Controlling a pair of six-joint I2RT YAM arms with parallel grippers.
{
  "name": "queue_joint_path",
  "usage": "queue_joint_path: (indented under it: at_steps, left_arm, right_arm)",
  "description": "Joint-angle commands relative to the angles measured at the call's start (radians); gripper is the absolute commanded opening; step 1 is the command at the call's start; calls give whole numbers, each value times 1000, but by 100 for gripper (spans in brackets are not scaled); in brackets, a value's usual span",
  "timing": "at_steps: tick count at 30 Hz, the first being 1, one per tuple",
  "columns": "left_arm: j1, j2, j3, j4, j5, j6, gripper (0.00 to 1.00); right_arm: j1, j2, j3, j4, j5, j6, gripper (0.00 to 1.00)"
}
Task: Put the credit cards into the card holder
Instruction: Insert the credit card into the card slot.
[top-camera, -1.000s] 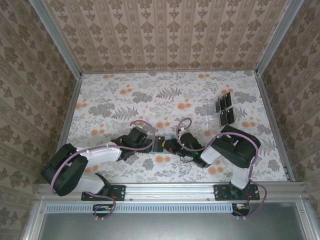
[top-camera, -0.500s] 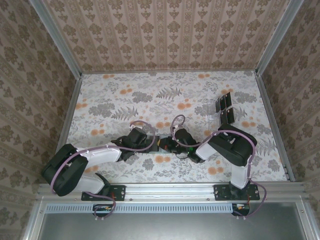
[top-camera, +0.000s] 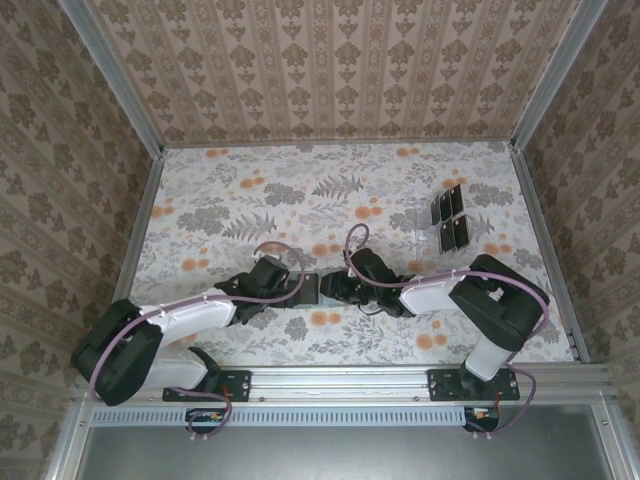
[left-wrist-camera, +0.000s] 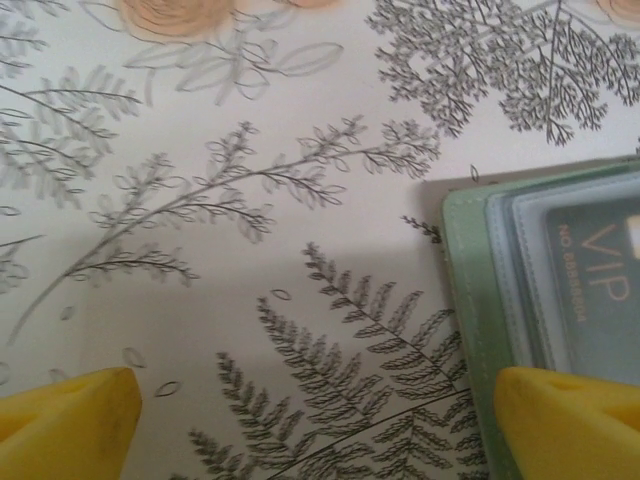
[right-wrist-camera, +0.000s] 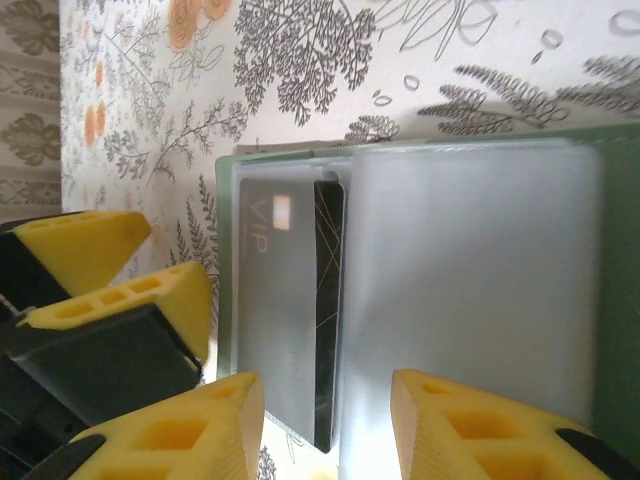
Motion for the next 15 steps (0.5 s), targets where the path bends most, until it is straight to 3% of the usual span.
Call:
queue_joint_path:
  at_steps: [1,5,15]
  left_arm:
    - [27,-45,30,-79,7,-11,100]
    - [45,-73,29,-89,15,1,100]
    - [58,-50,13,-67,33,14,100]
  right_arm:
    - [-4,-66,69,-241,58,-96,39]
    - [-1,-73,125,-338,73,-129,38]
    - [43,19,227,-351,65,-122,28]
